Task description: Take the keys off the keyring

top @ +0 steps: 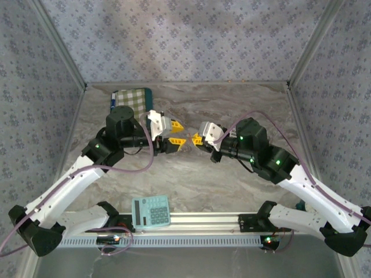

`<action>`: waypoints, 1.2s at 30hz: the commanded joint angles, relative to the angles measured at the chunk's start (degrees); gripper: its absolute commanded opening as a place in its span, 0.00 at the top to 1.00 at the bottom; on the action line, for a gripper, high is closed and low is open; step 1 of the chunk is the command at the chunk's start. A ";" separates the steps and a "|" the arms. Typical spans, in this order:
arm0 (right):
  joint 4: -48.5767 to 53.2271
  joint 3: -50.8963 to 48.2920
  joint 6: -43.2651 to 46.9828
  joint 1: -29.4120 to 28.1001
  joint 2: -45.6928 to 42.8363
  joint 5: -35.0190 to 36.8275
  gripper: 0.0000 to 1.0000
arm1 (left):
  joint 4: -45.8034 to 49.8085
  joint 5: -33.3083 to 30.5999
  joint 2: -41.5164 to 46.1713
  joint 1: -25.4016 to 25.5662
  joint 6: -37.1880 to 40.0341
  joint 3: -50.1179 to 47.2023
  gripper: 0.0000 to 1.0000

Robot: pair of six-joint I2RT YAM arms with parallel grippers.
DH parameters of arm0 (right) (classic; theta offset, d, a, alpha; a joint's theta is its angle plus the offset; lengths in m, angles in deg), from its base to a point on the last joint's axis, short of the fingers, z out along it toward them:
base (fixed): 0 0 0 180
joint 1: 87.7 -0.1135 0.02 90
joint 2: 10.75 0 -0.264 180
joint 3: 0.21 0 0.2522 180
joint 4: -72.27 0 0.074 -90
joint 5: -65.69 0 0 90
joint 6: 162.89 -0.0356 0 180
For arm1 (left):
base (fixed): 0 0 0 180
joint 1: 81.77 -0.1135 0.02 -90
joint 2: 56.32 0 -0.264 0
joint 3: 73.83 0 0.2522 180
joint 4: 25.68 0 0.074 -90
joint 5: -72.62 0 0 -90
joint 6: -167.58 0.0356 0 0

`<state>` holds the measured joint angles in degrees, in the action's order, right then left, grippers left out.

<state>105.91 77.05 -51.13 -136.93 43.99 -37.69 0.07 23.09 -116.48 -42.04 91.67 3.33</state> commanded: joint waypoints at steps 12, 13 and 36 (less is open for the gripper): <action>-1.76 -0.84 -1.81 1.10 -0.69 -1.44 1.00 | 3.03 5.85 -1.51 0.18 1.03 3.05 0.78; -1.85 -0.84 -1.81 1.15 -0.69 -1.46 1.00 | 2.91 6.10 -1.61 0.24 1.12 3.05 0.80; -2.56 -0.64 -2.61 1.06 -1.48 -2.29 1.00 | -5.30 -3.55 5.30 0.00 -3.77 -4.68 0.63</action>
<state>105.05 76.57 -52.57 -136.03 43.86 -38.74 -1.52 20.94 -112.31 -41.54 89.77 -0.43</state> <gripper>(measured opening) 0.051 0.365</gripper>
